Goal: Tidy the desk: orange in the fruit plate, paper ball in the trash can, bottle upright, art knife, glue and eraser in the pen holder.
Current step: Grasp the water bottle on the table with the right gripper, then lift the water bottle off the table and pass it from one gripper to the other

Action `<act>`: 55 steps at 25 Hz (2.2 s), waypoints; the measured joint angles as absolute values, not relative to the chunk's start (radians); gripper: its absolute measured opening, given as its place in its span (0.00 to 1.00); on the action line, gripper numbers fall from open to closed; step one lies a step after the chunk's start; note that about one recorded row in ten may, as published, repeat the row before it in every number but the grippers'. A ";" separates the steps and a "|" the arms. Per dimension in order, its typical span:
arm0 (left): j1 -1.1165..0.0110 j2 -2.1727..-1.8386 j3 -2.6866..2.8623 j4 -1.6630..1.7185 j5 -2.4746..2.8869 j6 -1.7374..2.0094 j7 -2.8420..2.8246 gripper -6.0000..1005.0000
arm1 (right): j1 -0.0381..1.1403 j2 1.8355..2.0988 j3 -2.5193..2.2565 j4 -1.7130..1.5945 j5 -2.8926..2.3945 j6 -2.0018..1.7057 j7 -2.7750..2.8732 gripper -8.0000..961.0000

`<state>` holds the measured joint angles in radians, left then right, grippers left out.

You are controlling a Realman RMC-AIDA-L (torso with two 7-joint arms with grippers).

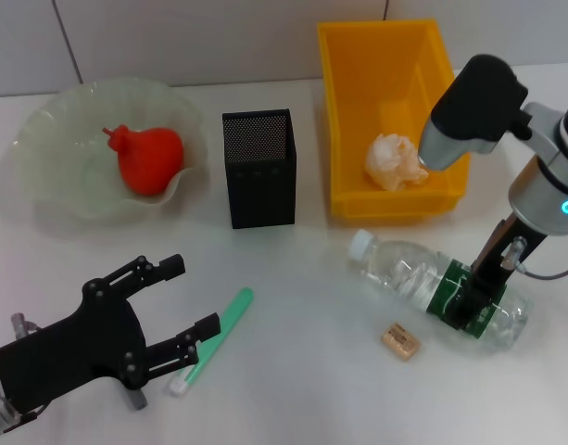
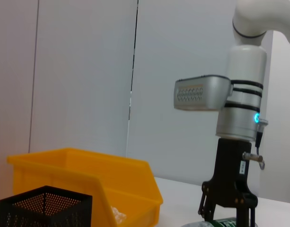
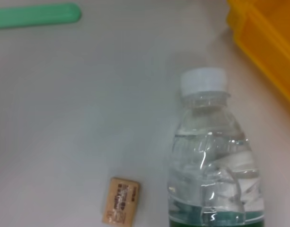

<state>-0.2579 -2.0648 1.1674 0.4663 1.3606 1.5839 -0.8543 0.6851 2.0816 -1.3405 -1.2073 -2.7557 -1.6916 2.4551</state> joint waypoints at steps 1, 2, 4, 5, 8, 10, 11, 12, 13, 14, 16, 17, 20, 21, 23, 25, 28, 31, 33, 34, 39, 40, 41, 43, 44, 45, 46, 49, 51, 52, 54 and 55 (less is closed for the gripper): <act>-0.258 -2.065 1.167 0.466 1.361 1.584 -0.854 0.81 | 0.685 2.082 -1.344 -1.198 -2.756 -1.685 2.456 0.81; -0.259 -2.065 1.167 0.466 1.361 1.584 -0.854 0.81 | 0.686 2.082 -1.347 -1.187 -2.756 -1.678 2.457 0.81; -0.259 -2.065 1.167 0.466 1.361 1.584 -0.854 0.81 | 0.686 2.082 -1.349 -1.175 -2.755 -1.669 2.457 0.81; -0.259 -2.065 1.167 0.466 1.361 1.584 -0.854 0.81 | 0.686 2.082 -1.350 -1.172 -2.755 -1.665 2.458 0.81; -0.259 -2.065 1.167 0.466 1.361 1.585 -0.854 0.81 | 0.685 2.082 -1.351 -1.161 -2.755 -1.654 2.458 0.82; -0.259 -2.065 1.167 0.466 1.361 1.586 -0.854 0.81 | 0.685 2.083 -1.352 -1.152 -2.755 -1.649 2.458 0.82; -0.259 -2.065 1.167 0.466 1.361 1.586 -0.854 0.81 | 0.685 2.083 -1.353 -1.147 -2.755 -1.647 2.458 0.81; -0.258 -2.065 1.167 0.466 1.361 1.586 -0.854 0.81 | 0.686 2.083 -1.355 -1.146 -2.755 -1.646 2.458 0.81; -0.258 -2.065 1.167 0.466 1.361 1.586 -0.854 0.81 | 0.686 2.083 -1.357 -1.145 -2.755 -1.644 2.458 0.81; -0.257 -2.065 1.167 0.466 1.361 1.586 -0.854 0.81 | 0.686 2.083 -1.360 -1.144 -2.755 -1.642 2.458 0.81; -0.257 -2.065 1.167 0.466 1.361 1.587 -0.854 0.81 | 0.686 2.083 -1.364 -1.144 -2.755 -1.637 2.458 0.81; -0.257 -2.065 1.167 0.466 1.361 1.588 -0.854 0.81 | 0.685 2.083 -1.364 -1.143 -2.756 -1.635 2.458 0.81; -0.256 -2.065 1.167 0.466 1.361 1.589 -0.854 0.81 | 0.685 2.083 -1.365 -1.137 -2.759 -1.627 2.458 0.81; -0.256 -2.065 1.167 0.466 1.361 1.589 -0.854 0.81 | 0.687 2.083 -1.365 -1.132 -2.760 -1.625 2.458 0.81; -0.255 -2.065 1.167 0.466 1.361 1.589 -0.854 0.81 | 0.693 2.083 -1.365 -1.115 -2.762 -1.625 2.458 0.81; -0.255 -2.065 1.167 0.466 1.361 1.589 -0.854 0.81 | 0.697 2.082 -1.365 -1.099 -2.762 -1.623 2.458 0.81; -0.255 -2.065 1.167 0.466 1.361 1.590 -0.854 0.81 | 0.698 2.081 -1.365 -1.094 -2.762 -1.620 2.457 0.81; -0.255 -2.065 1.167 0.466 1.361 1.594 -0.854 0.81 | 0.693 2.082 -1.365 -1.105 -2.762 -1.626 2.452 0.80; -0.255 -2.065 1.167 0.466 1.361 1.597 -0.854 0.81 | 0.692 2.082 -1.365 -1.105 -2.761 -1.626 2.450 0.80; -0.255 -2.065 1.166 0.466 1.361 1.597 -0.854 0.81 | 0.689 2.082 -1.363 -1.107 -2.760 -1.626 2.444 0.80; -0.255 -2.065 1.161 0.466 1.361 1.612 -0.855 0.81 | 0.644 2.082 -1.356 -1.200 -2.740 -1.635 2.433 0.80; -0.255 -2.065 1.161 0.466 1.361 1.612 -0.855 0.81 | 0.644 2.082 -1.356 -1.200 -2.740 -1.635 2.433 0.80; -0.255 -2.065 1.158 0.466 1.359 1.622 -0.855 0.81 | 0.619 2.081 -1.354 -1.248 -2.712 -1.642 2.424 0.80; -0.255 -2.064 1.158 0.466 1.358 1.625 -0.855 0.81 | 0.606 2.080 -1.350 -1.271 -2.694 -1.648 2.417 0.80; -0.255 -2.063 1.158 0.466 1.355 1.629 -0.856 0.81 | 0.585 2.079 -1.342 -1.304 -2.665 -1.657 2.408 0.80; -0.255 -2.063 1.158 0.466 1.355 1.629 -0.856 0.81 | 0.585 2.079 -1.342 -1.304 -2.665 -1.657 2.408 0.80; -0.255 -2.063 1.157 0.466 1.354 1.630 -0.856 0.81 | 0.561 2.079 -1.335 -1.337 -2.649 -1.661 2.398 0.80; -0.255 -2.063 1.151 0.467 1.351 1.631 -0.856 0.81 | 0.510 2.079 -1.319 -1.406 -2.594 -1.661 2.370 0.79; -0.254 -2.065 1.130 0.466 1.344 1.638 -0.856 0.81 | 0.489 2.079 -1.311 -1.436 -2.563 -1.664 2.357 0.79; -0.254 -2.067 1.105 0.460 1.339 1.646 -0.856 0.81 | 0.469 2.079 -1.292 -1.464 -2.531 -1.671 2.338 0.79; -0.258 -2.070 1.043 0.410 1.311 1.680 -0.856 0.81 | 0.415 2.082 -1.222 -1.523 -2.431 -1.685 2.269 0.79; -0.264 -2.070 1.021 0.372 1.278 1.707 -0.857 0.81 | 0.373 2.083 -1.170 -1.542 -2.331 -1.686 2.205 0.79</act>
<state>-0.2644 -2.0701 1.0211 0.3721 1.2777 1.7068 -0.8565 0.3732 2.0831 -1.1701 -1.5417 -2.3305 -1.6863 2.2049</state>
